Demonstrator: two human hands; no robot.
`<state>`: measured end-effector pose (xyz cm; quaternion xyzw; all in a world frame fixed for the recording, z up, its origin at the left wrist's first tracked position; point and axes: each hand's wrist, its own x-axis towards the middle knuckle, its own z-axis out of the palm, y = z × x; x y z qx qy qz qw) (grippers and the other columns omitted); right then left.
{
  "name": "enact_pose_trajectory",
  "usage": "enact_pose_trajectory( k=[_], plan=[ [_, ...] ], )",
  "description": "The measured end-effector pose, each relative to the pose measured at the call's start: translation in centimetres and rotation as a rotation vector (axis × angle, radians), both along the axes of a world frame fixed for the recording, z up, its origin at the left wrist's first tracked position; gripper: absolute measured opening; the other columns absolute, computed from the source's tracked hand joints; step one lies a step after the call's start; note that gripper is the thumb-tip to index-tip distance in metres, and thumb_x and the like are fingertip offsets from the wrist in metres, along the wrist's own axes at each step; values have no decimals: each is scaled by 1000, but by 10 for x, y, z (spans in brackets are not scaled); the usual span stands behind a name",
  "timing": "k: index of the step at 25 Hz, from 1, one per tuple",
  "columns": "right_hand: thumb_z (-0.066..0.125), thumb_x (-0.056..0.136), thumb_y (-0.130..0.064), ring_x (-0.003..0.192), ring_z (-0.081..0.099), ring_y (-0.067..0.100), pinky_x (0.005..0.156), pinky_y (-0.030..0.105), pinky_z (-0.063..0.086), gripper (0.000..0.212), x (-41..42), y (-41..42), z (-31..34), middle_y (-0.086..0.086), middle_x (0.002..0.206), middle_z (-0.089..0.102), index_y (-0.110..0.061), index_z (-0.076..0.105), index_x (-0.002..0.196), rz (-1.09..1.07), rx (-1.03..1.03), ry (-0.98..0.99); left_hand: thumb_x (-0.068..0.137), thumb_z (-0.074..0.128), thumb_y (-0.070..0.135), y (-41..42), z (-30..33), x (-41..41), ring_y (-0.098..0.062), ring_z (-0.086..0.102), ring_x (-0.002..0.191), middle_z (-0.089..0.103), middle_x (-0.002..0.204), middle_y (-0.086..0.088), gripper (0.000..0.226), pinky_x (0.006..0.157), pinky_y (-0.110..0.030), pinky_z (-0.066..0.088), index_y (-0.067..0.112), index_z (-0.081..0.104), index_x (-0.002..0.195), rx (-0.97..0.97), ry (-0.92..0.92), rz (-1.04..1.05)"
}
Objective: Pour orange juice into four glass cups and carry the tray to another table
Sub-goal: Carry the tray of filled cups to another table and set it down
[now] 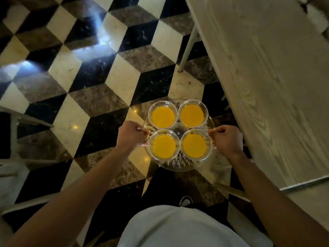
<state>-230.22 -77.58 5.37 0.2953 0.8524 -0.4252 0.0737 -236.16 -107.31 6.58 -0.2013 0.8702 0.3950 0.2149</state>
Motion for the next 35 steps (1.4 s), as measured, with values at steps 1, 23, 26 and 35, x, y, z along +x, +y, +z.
enact_pose_trajectory(
  k=[1,23,26,35],
  plan=[
    [77,89,-29,64,73,12,67,42,65,12,-17,2,0,-4,71,75,-18,79,86,-19,8,-3,92,72,-1,2,1,-22,-16,77,61,77,76,-8,12,68,-40,68,7,79,86,-6,2,-18],
    [75,80,-37,63,71,23,62,41,60,29,-265,137,-13,3,58,71,-14,70,63,-366,7,-130,95,72,9,178,-2,-338,-5,64,45,70,65,1,16,38,-14,46,13,77,80,-121,52,-353],
    [75,82,-29,62,72,23,63,43,62,24,-284,172,-12,2,58,72,-12,72,66,-425,-12,-114,94,72,8,220,2,-371,-6,65,60,71,71,3,12,54,-23,57,13,79,86,-119,47,-404],
    [77,86,-28,70,71,23,63,30,54,22,-312,258,-3,-1,65,72,-12,76,73,-656,44,-128,91,74,10,347,-12,-456,-7,69,58,71,68,2,12,53,-18,51,9,77,80,-85,75,-643]
  ],
)
